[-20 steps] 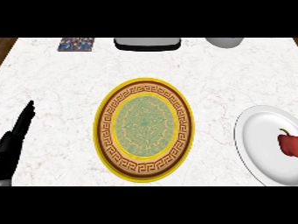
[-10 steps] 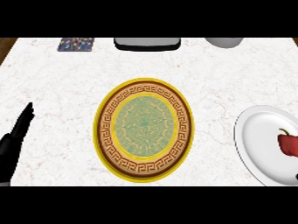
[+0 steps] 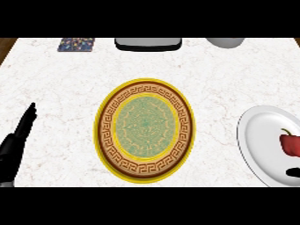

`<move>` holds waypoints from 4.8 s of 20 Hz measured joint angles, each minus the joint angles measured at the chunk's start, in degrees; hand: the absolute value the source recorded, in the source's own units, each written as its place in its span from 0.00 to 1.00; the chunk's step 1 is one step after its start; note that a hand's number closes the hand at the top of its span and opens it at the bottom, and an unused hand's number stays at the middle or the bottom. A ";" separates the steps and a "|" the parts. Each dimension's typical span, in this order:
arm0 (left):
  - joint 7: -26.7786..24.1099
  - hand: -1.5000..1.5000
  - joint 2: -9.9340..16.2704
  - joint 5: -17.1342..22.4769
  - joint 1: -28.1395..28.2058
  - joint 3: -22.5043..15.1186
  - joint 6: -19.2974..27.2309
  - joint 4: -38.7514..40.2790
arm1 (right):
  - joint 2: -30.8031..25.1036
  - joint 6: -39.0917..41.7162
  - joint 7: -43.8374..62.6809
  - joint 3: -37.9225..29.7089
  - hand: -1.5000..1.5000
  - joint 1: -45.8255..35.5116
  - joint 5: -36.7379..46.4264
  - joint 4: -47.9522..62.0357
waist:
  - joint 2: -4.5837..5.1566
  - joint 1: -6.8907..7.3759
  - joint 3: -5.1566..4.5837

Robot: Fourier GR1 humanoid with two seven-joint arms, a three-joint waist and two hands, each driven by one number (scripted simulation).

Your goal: Pick the bell pepper from the plate and place it in the plate

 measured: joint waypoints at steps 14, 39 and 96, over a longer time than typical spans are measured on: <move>-1.48 0.50 -1.53 -1.50 1.80 4.11 -3.79 -0.79 | 3.81 -5.76 -6.46 0.09 1.00 -1.62 6.52 2.08 | -0.32 -0.09 -0.41; -0.62 0.50 -1.57 -2.15 2.38 4.81 -3.72 -1.51 | 14.38 -30.79 29.43 25.93 1.00 32.48 59.18 -64.01 | -0.49 -1.49 -0.30; 0.92 0.50 -2.54 -3.45 -1.00 5.94 -5.17 -0.40 | 28.59 -62.48 57.48 43.56 0.00 -30.89 51.13 -12.79 | -0.41 -0.56 0.02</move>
